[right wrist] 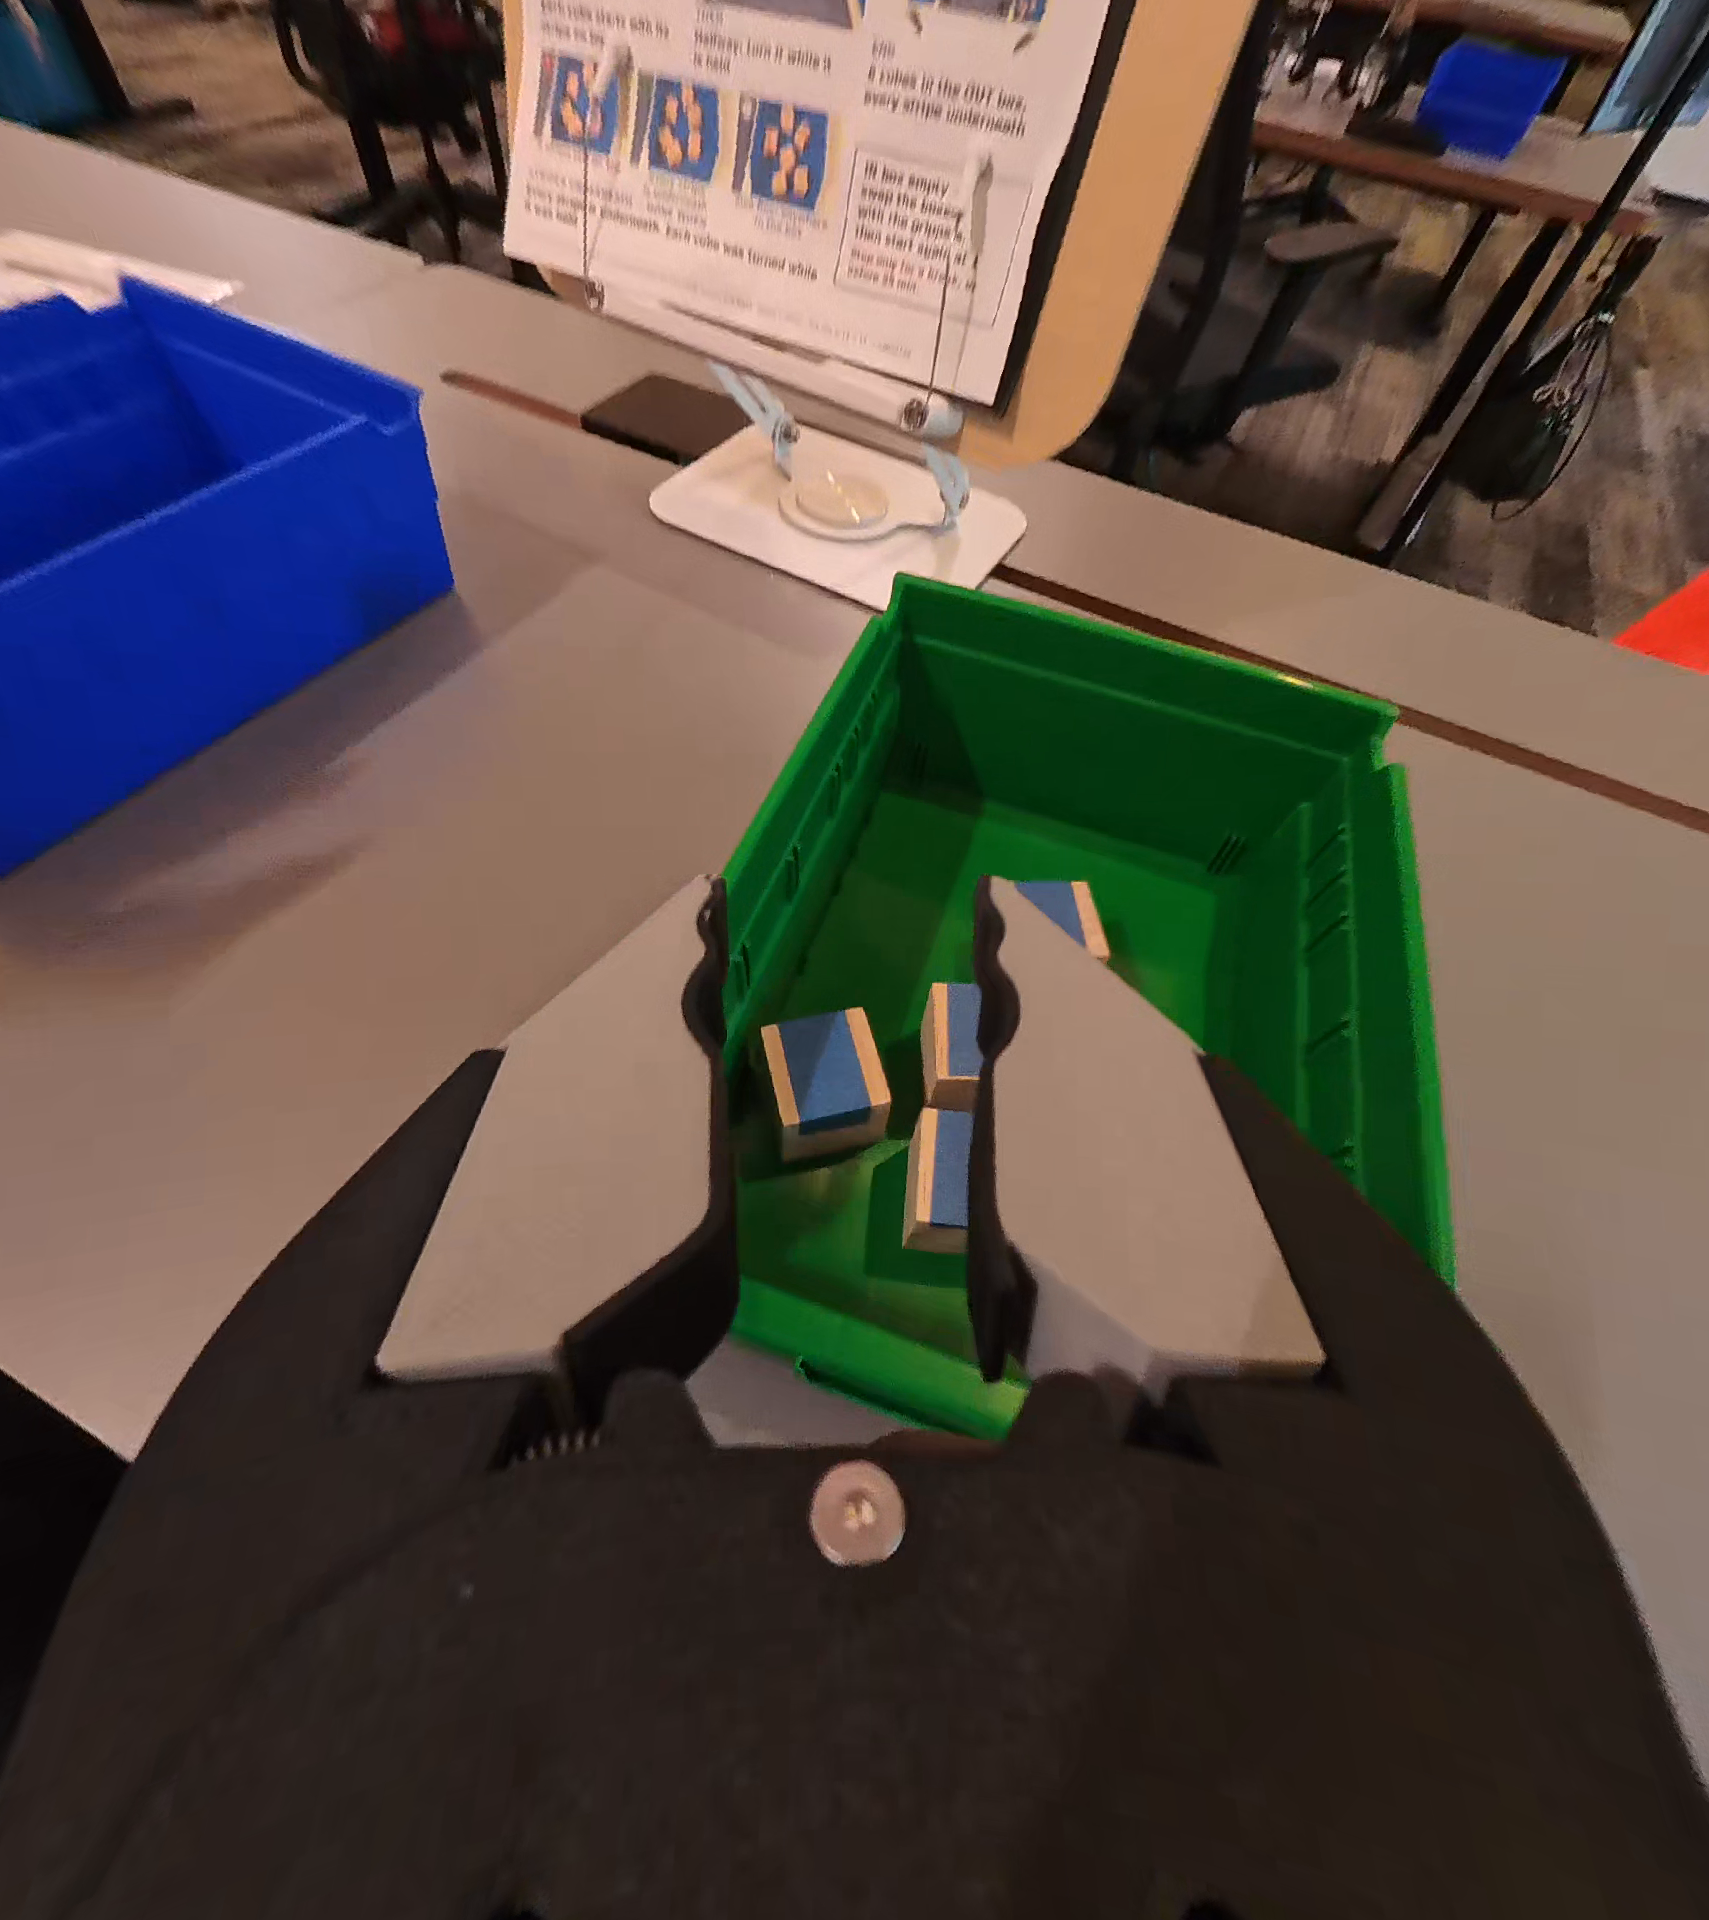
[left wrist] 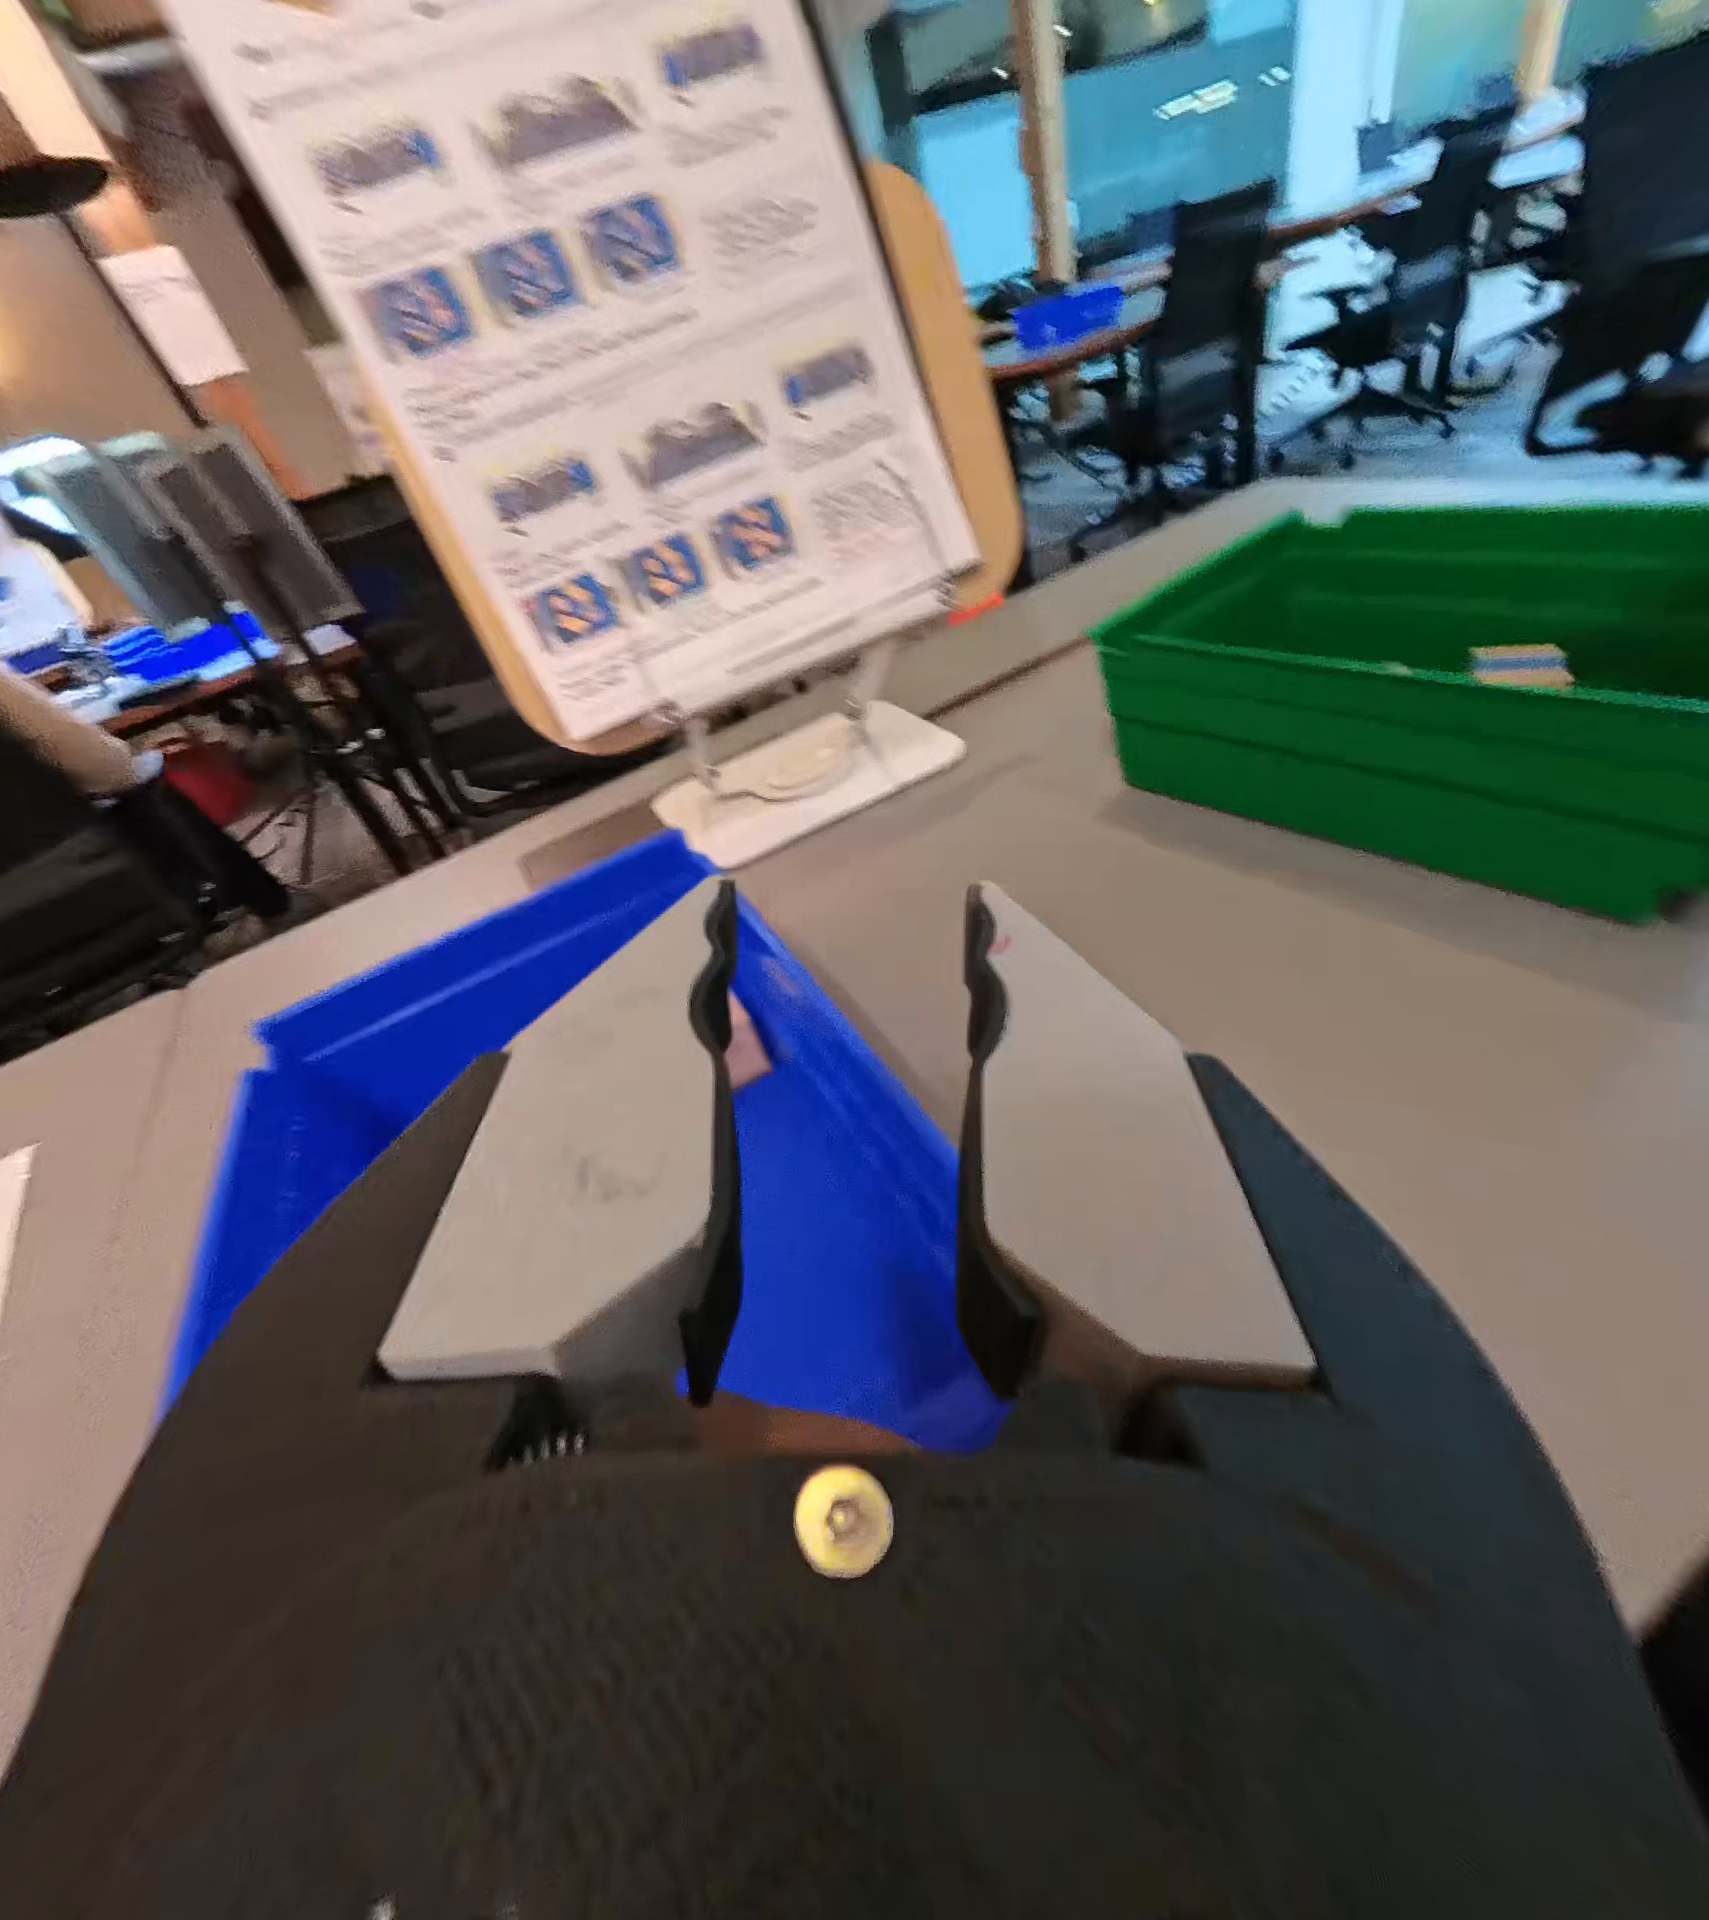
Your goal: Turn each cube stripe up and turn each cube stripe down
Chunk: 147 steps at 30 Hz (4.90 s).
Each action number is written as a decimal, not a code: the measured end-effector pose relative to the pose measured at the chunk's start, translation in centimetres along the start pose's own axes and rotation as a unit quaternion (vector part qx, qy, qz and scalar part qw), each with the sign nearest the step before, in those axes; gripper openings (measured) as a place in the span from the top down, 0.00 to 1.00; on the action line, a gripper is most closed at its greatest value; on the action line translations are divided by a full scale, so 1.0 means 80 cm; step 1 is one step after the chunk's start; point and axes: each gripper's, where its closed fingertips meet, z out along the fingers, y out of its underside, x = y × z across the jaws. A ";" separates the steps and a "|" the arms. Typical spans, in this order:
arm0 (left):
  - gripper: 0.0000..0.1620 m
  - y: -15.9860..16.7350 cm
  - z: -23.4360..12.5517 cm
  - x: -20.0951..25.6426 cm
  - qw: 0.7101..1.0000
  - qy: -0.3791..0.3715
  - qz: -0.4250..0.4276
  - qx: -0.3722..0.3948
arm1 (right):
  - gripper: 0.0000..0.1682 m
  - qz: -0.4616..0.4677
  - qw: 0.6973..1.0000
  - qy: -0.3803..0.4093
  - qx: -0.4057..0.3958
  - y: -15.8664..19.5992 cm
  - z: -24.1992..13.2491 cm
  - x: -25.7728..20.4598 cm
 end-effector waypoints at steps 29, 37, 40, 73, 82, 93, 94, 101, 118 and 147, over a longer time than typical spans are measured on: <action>0.54 0.218 0.170 -0.162 0.895 -0.003 -0.125 -0.428 | 0.72 -0.026 0.999 -0.029 -0.017 0.005 0.003 -0.017; 0.55 0.217 0.184 -0.127 0.890 0.090 -0.122 -0.429 | 0.72 -0.049 0.998 -0.040 -0.015 0.002 -0.004 -0.031; 0.60 0.224 0.199 -0.123 0.881 0.061 -0.151 -0.444 | 0.72 -0.063 0.997 -0.035 -0.017 0.002 -0.004 -0.033; 0.74 -0.092 -0.155 0.186 0.803 0.425 -0.160 0.385 | 0.58 0.001 0.839 -0.543 -0.016 -0.010 -0.101 -0.361; 0.73 -0.049 -0.124 0.199 0.832 0.421 -0.121 0.339 | 0.55 0.076 0.813 -0.577 -0.025 -0.017 -0.104 -0.358; 0.74 -0.042 -0.130 0.219 0.865 0.328 0.088 0.369 | 0.58 0.172 0.694 -0.695 -0.081 -0.012 -0.120 -0.399; 0.74 -0.041 -0.129 0.219 0.868 0.318 0.109 0.366 | 0.59 0.181 0.684 -0.701 -0.082 -0.014 -0.120 -0.398; 0.74 -0.037 -0.124 0.217 0.875 0.270 0.197 0.351 | 0.74 0.201 0.689 -0.693 -0.072 -0.013 -0.104 -0.398; 0.74 0.015 -0.049 0.097 0.976 0.097 0.150 0.125 | 0.75 0.042 0.998 -0.002 -0.040 0.027 0.002 0.009; 0.61 0.112 -0.002 0.089 0.990 0.085 0.083 -0.072 | 0.67 0.090 0.992 0.047 -0.076 0.067 -0.009 0.088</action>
